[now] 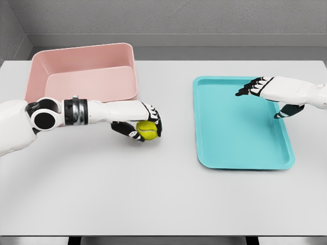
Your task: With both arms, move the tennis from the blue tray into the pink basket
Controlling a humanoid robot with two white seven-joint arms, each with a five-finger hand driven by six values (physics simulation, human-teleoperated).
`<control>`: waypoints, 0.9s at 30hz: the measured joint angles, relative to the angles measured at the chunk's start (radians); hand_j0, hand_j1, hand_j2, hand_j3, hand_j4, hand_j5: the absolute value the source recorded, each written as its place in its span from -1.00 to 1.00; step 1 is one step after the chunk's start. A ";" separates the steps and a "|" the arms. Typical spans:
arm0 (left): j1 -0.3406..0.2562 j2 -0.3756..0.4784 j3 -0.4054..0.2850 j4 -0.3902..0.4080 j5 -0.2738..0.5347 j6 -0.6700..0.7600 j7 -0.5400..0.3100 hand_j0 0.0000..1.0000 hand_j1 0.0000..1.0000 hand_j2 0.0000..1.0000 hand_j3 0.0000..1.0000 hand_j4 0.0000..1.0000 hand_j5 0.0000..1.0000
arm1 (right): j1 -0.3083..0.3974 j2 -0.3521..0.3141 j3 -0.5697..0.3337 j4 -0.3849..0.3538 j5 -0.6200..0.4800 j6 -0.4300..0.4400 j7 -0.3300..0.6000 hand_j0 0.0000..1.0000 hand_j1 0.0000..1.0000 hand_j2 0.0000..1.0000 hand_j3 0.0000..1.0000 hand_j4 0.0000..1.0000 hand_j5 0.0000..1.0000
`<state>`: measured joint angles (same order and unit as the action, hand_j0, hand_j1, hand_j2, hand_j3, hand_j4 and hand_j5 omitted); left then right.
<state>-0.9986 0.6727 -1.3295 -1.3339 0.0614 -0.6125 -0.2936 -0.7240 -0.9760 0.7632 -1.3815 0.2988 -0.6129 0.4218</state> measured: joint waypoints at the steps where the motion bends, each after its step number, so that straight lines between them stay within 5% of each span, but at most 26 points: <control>1: 0.000 0.002 0.000 -0.002 0.002 0.000 0.000 0.03 0.03 0.03 0.03 0.03 0.03 | 0.000 0.000 0.000 0.000 0.000 0.000 0.000 1.00 1.00 1.00 1.00 1.00 1.00; 27: -0.014 0.044 0.039 -0.024 0.015 0.000 0.001 0.03 0.03 0.03 0.03 0.03 0.03 | -0.003 0.009 0.000 0.010 0.000 0.000 0.000 1.00 1.00 1.00 1.00 1.00 1.00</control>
<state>-1.0124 0.7166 -1.2908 -1.3576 0.0765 -0.6126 -0.2922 -0.7271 -0.9671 0.7627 -1.3716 0.2988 -0.6129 0.4222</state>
